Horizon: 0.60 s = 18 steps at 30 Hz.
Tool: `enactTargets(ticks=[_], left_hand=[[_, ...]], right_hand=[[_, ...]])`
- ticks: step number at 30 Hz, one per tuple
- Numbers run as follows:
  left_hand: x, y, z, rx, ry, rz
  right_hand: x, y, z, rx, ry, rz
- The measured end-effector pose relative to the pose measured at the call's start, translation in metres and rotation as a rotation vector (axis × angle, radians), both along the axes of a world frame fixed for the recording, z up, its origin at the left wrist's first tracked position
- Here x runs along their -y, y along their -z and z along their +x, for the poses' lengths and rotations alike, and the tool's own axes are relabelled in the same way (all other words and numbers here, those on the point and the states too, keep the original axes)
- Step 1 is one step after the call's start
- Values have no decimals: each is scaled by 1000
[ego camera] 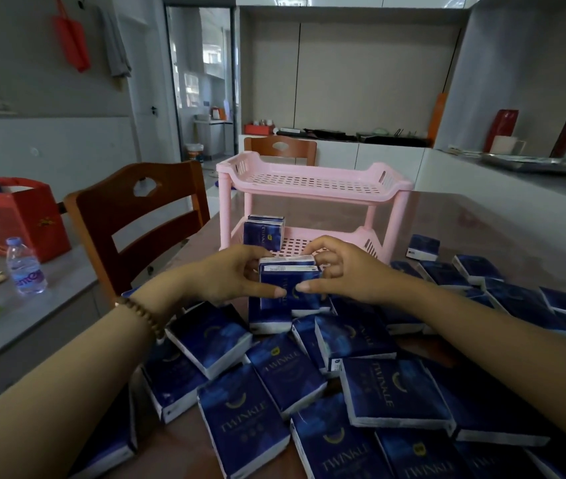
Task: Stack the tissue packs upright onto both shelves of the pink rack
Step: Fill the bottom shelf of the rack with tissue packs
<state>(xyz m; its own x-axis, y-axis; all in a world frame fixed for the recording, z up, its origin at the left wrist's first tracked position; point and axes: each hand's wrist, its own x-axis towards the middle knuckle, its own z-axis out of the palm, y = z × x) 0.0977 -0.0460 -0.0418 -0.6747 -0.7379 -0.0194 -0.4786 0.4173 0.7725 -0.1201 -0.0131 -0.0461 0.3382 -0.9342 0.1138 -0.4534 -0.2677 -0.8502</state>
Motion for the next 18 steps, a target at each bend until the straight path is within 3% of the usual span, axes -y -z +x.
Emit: enactTargets(ticks=[4, 7, 10, 11, 15, 18], left_hand=[[1, -16, 12, 54, -15, -88], [15, -26, 38, 198, -200, -299], [34, -17, 56, 359, -401, -295], [41, -8, 58, 344, -451, -269], [53, 25, 50, -9, -476, -128], [57, 36, 47, -81, -400, -201]], right_hand=[[8, -1, 1, 31, 16, -56], [20, -4, -1, 103, 76, -74], [35, -5, 2, 110, 132, -112], [42, -5, 4, 111, 157, -123], [78, 1, 12, 57, 217, -104], [101, 5, 19, 26, 219, -90]])
